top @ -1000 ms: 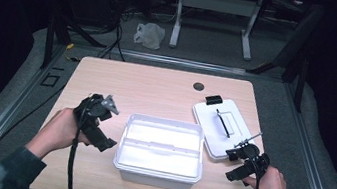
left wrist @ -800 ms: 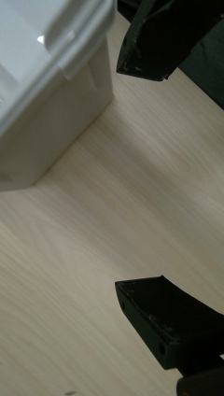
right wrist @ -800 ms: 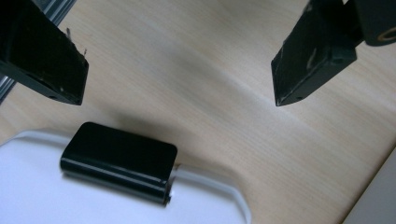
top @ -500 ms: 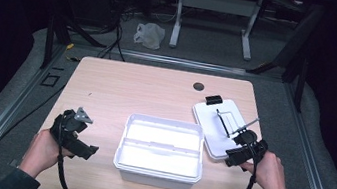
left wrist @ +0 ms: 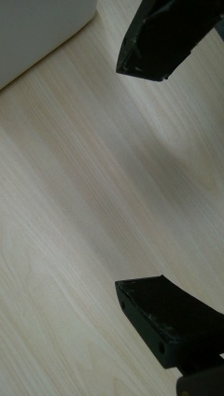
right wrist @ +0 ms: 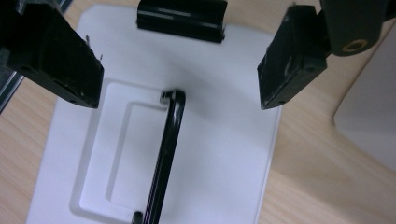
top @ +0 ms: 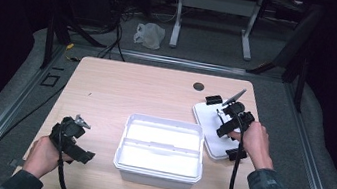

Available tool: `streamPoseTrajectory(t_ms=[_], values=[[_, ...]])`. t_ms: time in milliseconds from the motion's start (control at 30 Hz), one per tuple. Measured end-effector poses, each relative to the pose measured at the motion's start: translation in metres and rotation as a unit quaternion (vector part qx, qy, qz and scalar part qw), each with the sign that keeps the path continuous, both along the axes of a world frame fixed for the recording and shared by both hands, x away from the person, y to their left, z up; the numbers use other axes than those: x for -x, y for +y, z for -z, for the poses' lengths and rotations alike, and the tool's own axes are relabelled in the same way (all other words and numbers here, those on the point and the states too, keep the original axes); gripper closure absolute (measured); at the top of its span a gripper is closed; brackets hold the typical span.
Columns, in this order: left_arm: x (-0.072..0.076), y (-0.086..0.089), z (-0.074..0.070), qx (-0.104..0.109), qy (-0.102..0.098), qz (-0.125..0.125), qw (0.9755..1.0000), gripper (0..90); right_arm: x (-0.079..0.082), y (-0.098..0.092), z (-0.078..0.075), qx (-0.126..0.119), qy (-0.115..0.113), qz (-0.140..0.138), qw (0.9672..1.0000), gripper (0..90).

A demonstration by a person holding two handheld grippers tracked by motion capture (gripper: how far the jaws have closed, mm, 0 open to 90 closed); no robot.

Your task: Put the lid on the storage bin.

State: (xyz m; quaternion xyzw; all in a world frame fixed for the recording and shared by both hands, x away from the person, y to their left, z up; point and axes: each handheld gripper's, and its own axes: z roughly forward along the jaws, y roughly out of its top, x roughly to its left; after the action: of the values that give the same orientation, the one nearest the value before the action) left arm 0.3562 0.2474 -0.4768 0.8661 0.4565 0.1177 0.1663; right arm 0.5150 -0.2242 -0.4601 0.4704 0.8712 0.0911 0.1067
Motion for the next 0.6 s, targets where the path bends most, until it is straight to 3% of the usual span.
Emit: streamPoseTrajectory(t_ms=[67, 167, 233, 300, 333, 400, 433, 500, 600], values=[[0.000, 0.001, 0.001, 0.000, 0.001, -0.003, 1.0000, 0.0, -0.010, 0.003, 0.004, 0.014, 0.007, 0.004, 0.9999, 17.9], [-0.001, 0.002, 0.001, 0.000, 0.001, -0.004, 1.0000, 0.0, -0.017, 0.005, 0.007, 0.013, 0.010, 0.010, 0.9998, 23.6], [-0.001, 0.001, 0.001, -0.003, 0.000, -0.004, 1.0000, 0.0, -0.028, 0.009, 0.012, 0.016, 0.012, 0.016, 0.9997, 35.6], [-0.001, 0.001, 0.001, -0.004, 0.000, -0.003, 1.0000, 0.0, -0.031, 0.011, 0.014, 0.019, 0.013, 0.018, 0.9996, 39.0], [-0.001, 0.001, 0.001, -0.007, 0.001, -0.002, 1.0000, 0.0, -0.036, 0.014, 0.019, 0.024, 0.016, 0.024, 0.9993, 46.6], [-0.001, 0.001, 0.001, -0.009, 0.002, -0.002, 1.0000, 0.0, -0.038, 0.016, 0.021, 0.030, 0.016, 0.027, 0.9991, 49.2], [-0.002, 0.002, 0.002, -0.010, 0.003, -0.003, 0.9999, 0.1, -0.042, 0.019, 0.024, 0.031, 0.016, 0.036, 0.9987, 56.7], [-0.002, 0.002, 0.002, -0.010, 0.003, -0.003, 0.9999, 0.1, -0.044, 0.021, 0.025, 0.035, 0.017, 0.040, 0.9985, 60.4], [-0.001, 0.002, 0.003, -0.012, 0.005, -0.006, 0.9999, 0.1, -0.049, 0.021, 0.029, 0.047, 0.022, 0.054, 0.9972, 74.3]])
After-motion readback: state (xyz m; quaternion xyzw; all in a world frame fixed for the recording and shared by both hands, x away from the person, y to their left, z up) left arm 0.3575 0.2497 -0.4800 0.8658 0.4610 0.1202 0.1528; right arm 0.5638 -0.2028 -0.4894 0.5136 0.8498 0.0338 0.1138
